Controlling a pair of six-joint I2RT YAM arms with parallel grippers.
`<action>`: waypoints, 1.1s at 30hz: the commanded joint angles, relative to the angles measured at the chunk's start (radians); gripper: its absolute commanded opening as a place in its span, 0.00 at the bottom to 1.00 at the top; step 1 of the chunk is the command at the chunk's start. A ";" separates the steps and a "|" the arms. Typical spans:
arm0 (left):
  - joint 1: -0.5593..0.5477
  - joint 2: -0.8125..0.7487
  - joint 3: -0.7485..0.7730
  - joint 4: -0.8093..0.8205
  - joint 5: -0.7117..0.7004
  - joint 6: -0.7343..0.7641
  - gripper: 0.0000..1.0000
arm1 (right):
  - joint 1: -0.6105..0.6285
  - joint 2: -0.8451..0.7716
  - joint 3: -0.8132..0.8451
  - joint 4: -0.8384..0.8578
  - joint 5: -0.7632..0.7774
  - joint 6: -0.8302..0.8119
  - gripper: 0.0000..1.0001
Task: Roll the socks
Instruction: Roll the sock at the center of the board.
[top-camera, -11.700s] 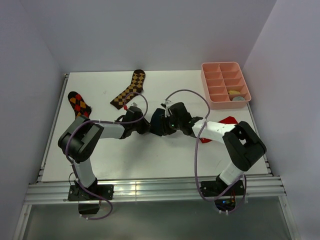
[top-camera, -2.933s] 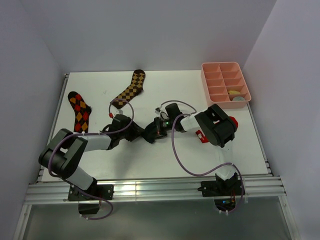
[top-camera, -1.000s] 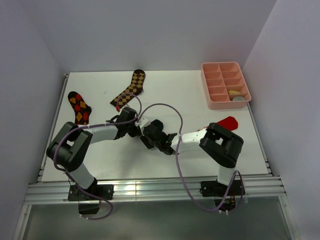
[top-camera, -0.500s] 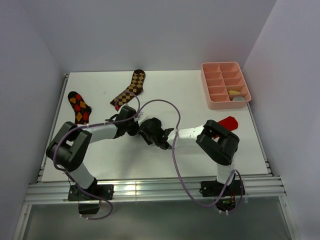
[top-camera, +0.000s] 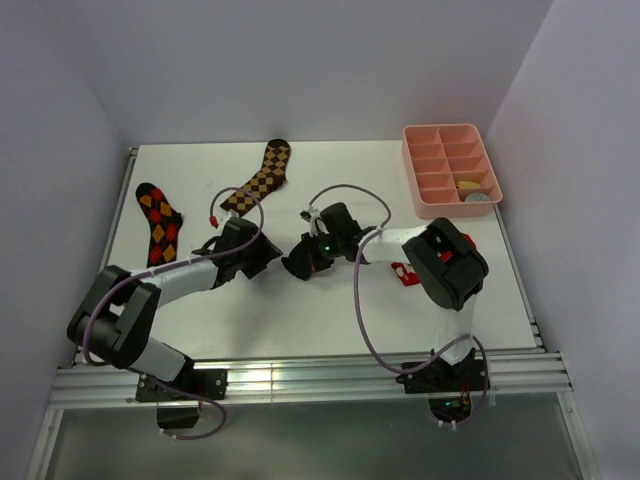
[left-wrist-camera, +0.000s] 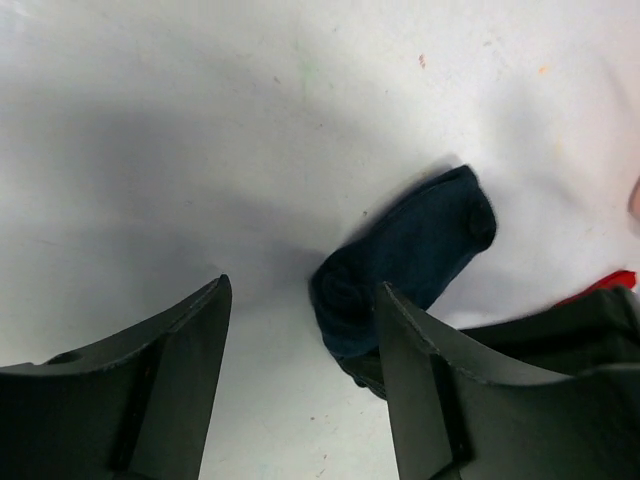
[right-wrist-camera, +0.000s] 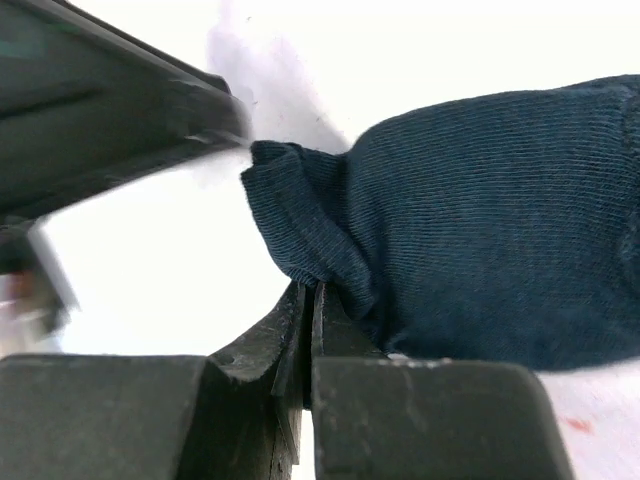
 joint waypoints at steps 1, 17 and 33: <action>0.011 -0.085 -0.055 0.088 -0.024 -0.012 0.65 | -0.058 0.064 0.003 0.034 -0.283 0.133 0.00; -0.041 0.021 -0.108 0.281 0.113 -0.042 0.55 | -0.179 0.259 0.004 0.175 -0.484 0.379 0.00; -0.052 0.139 -0.078 0.267 0.105 -0.030 0.24 | -0.204 0.252 -0.005 0.158 -0.443 0.351 0.02</action>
